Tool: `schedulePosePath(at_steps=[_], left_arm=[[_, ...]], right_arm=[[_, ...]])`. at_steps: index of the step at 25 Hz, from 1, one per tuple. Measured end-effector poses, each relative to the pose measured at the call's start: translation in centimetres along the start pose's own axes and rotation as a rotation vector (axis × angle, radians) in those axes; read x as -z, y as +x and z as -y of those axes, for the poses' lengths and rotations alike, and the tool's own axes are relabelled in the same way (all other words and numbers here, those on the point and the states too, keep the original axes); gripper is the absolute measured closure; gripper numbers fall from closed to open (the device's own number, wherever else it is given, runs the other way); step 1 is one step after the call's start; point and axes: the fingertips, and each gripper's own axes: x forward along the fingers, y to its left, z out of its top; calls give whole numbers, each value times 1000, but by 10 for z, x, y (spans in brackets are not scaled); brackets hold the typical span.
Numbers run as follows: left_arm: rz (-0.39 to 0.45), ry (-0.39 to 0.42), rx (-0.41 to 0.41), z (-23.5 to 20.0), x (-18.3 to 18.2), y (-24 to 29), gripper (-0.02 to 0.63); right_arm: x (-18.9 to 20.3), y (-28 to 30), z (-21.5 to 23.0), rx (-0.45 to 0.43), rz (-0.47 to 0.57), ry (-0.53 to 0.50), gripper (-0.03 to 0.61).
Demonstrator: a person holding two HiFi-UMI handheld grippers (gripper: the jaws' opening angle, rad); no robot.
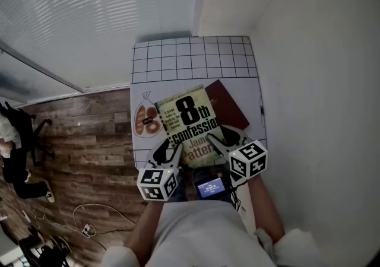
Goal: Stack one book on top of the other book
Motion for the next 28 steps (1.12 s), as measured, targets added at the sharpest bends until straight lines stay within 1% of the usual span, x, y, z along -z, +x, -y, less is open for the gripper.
schedulePosePath(at_steps=[9, 16, 21, 28], left_arm=[[-34, -8, 44, 28, 8, 26, 431], [-76, 7, 81, 42, 12, 42, 431], [-94, 15, 94, 50, 14, 53, 431], [-141, 3, 117, 60, 26, 69, 431]], right_arm=[[0, -16, 34, 36, -7, 9, 380], [-2, -23, 55, 55, -10, 13, 382], [-1, -25, 70, 58, -19, 21, 382], [1, -25, 90, 73, -32, 31, 388]])
